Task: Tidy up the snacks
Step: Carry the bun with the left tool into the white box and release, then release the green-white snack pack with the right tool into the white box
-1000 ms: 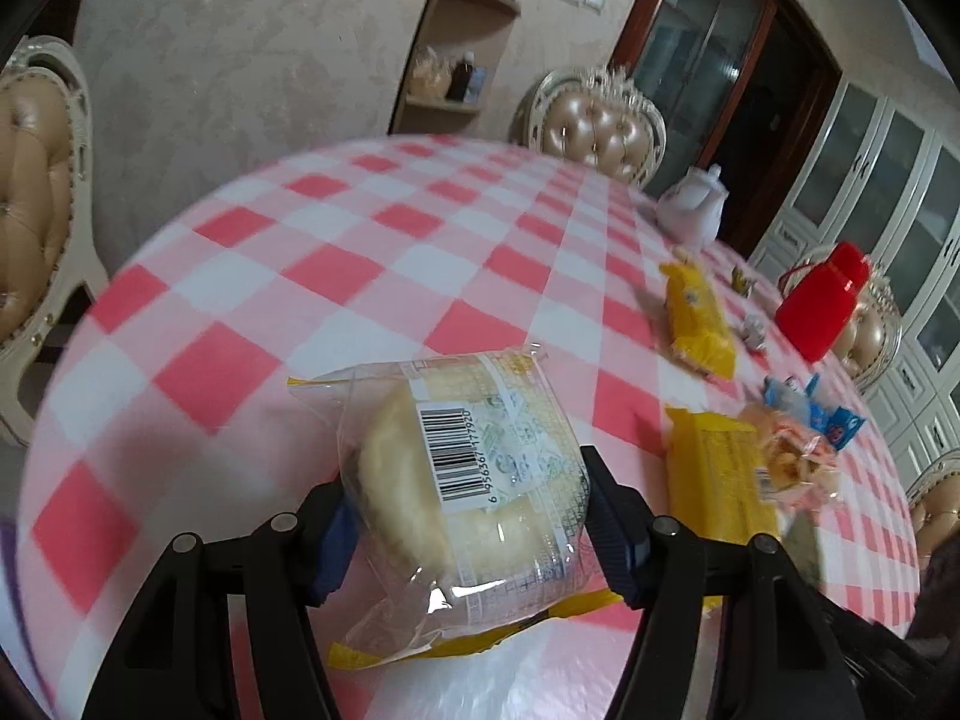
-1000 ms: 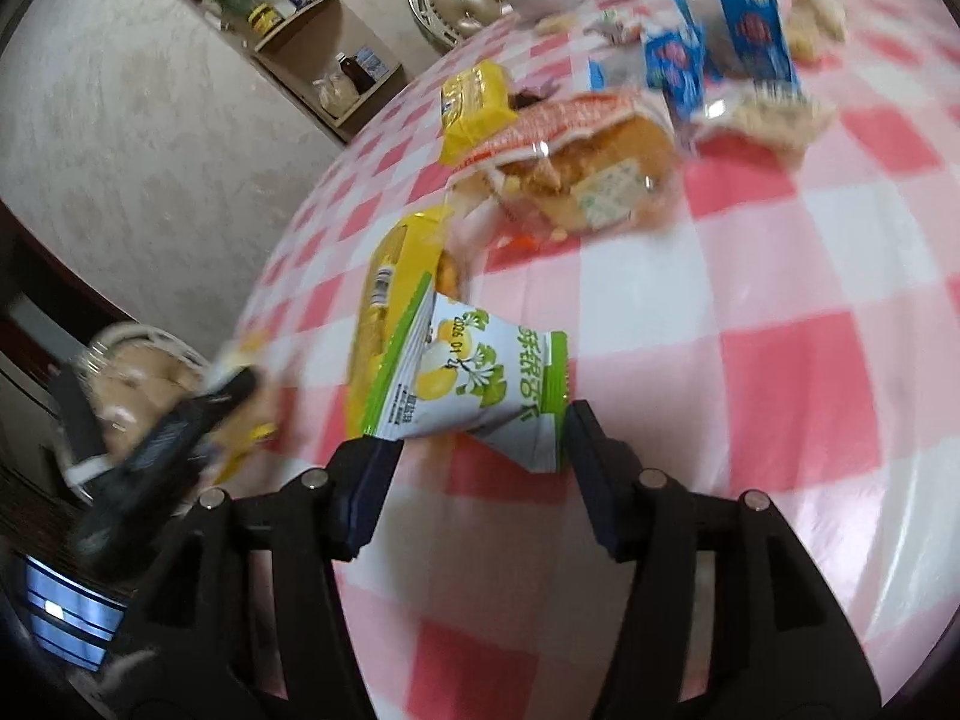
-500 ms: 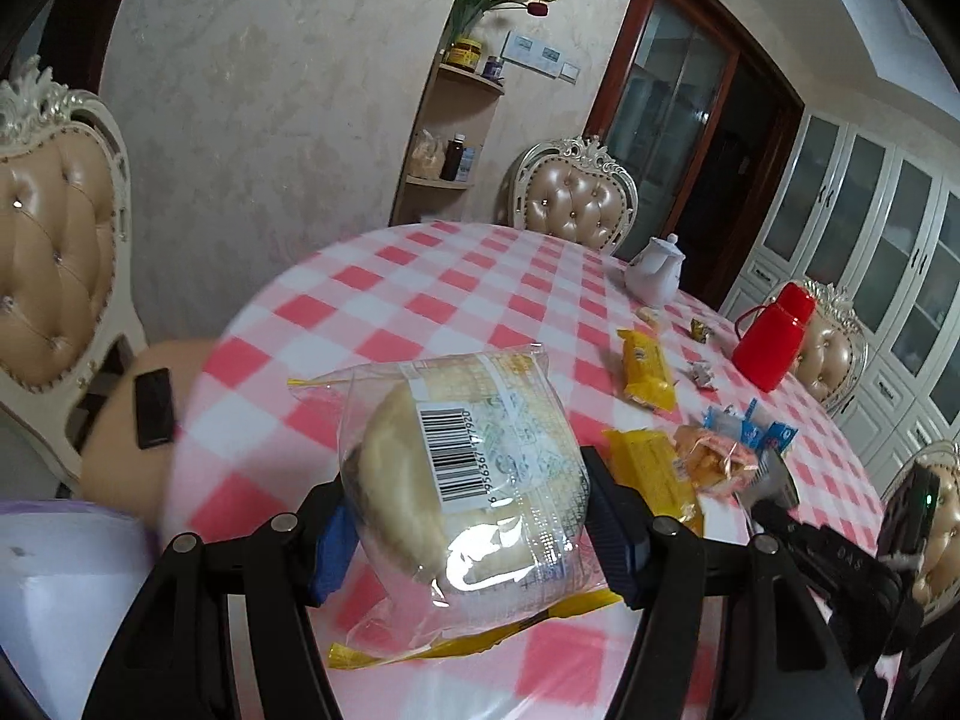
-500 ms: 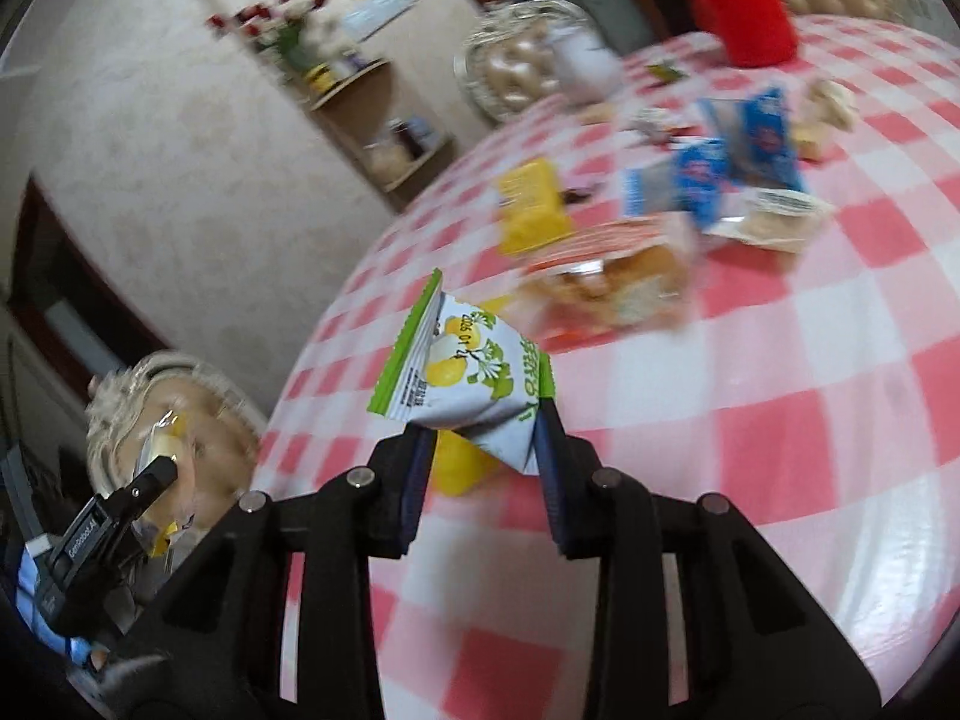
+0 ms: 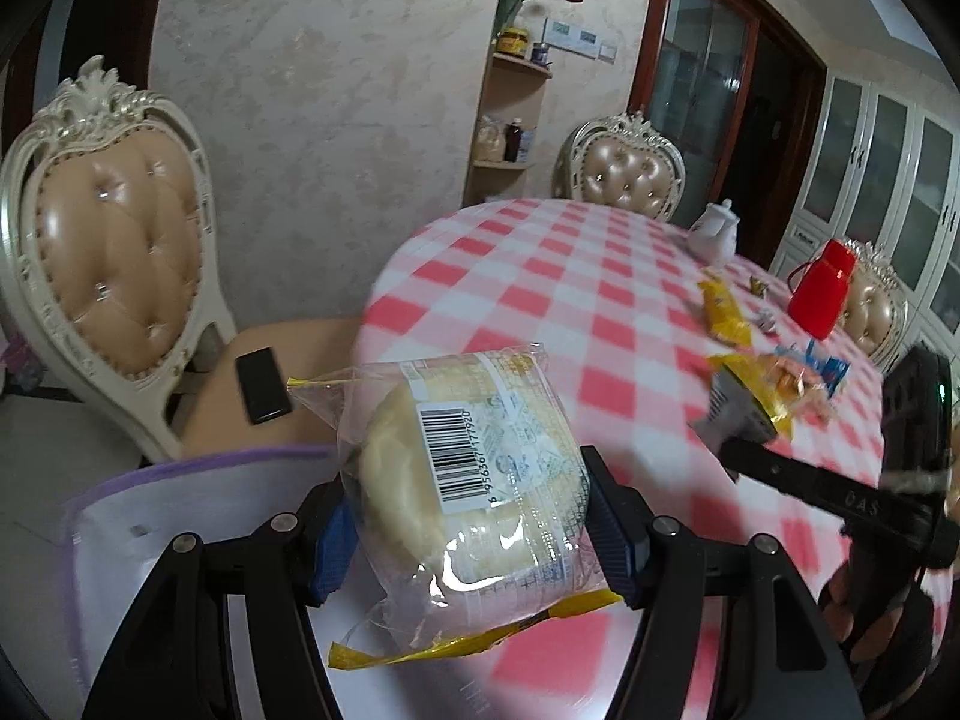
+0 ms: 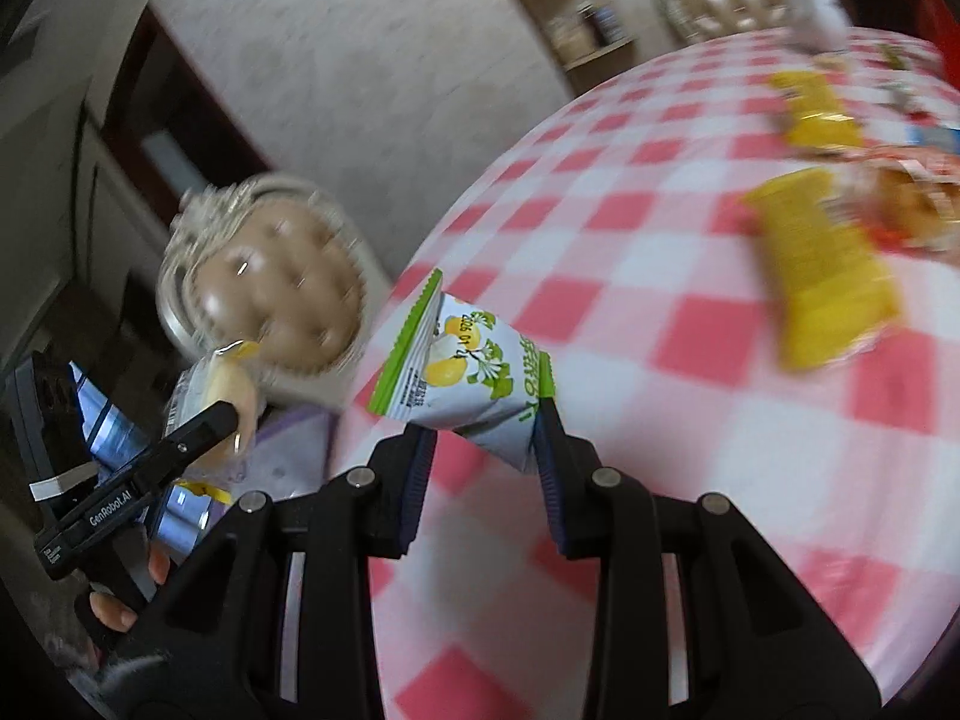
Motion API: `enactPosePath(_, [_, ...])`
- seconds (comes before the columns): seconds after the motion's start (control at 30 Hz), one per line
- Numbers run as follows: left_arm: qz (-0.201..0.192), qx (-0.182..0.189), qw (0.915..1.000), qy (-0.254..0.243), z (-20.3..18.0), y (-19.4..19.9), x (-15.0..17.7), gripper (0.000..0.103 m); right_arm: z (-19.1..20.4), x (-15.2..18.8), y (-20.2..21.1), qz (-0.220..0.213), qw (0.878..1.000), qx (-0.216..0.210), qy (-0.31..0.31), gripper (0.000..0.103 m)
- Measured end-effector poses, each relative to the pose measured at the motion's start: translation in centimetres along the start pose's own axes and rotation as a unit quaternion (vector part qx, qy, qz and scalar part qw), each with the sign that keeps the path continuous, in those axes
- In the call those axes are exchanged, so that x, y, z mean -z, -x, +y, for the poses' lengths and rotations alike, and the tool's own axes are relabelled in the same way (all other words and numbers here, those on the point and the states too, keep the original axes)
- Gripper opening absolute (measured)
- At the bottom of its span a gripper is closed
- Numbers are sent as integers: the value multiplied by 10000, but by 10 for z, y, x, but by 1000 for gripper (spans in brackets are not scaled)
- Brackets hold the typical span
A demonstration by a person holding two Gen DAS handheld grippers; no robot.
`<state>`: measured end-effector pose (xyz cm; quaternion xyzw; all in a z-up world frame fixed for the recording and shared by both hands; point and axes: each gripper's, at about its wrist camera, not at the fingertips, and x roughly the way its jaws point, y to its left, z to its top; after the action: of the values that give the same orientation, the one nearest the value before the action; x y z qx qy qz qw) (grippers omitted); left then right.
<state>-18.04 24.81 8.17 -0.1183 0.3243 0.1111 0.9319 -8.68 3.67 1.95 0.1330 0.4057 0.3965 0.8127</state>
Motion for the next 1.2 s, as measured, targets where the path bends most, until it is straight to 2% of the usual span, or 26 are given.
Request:
enactPosePath(0.13, [135, -220, 9997, -30, 28, 13, 17, 66, 43, 12, -21, 403, 9967, -496, 506, 37])
enactPosePath(0.27, [374, -439, 9982, 164, 65, 19, 30, 67, 89, 32, -40, 911, 9847, -958, 1135, 37])
enactPosePath(0.43, [754, -871, 9928, 319, 99, 6, 44, 67, 135, 67, -65, 1671, 9561, -1326, 2009, 37])
enactPosePath(0.47, [905, -1013, 9900, 383, 105, -2, 47, 67, 141, 74, -68, 1827, 9487, -1409, 2161, 39])
enactPosePath(0.53, [1097, -1337, 9837, 488, 113, -13, 51, 68, 149, 84, -72, 1965, 9415, -1336, 2390, 43])
enactPosePath(0.6, [1101, -1611, 9783, 702, 122, -17, 54, 68, 150, 86, -72, 2006, 9403, -1237, 2457, 55])
enactPosePath(0.7, [785, -1850, 9770, 711, 117, -9, 48, 69, 132, 72, -63, 1798, 9521, -1139, 2194, 61])
enactPosePath(0.77, [563, -1688, 9823, 590, 102, -5, 39, 74, 117, 56, -55, 1601, 9635, -1070, 1859, 62])
enactPosePath(0.87, [341, -1052, 9929, 430, 65, -3, 22, 85, 93, 34, -44, 1200, 9786, -889, 1414, 63])
enactPosePath(1.0, [340, -69, 9993, 161, -3, -17, -1, 86, 42, 6, -12, 561, 9948, -97, 840, 67])
enactPosePath(1.03, [396, 115, 9991, 126, -19, -24, -7, 86, 31, 1, -3, 453, 9961, 126, 745, 69])
enactPosePath(1.1, [509, 455, 9976, 96, -60, -42, -17, 86, -6, -9, 25, 178, 9947, 862, 537, 73])
enactPosePath(1.2, [706, 817, 9941, 93, -122, -75, -30, 86, -63, -20, 70, -263, 9832, 1806, 48, 73])
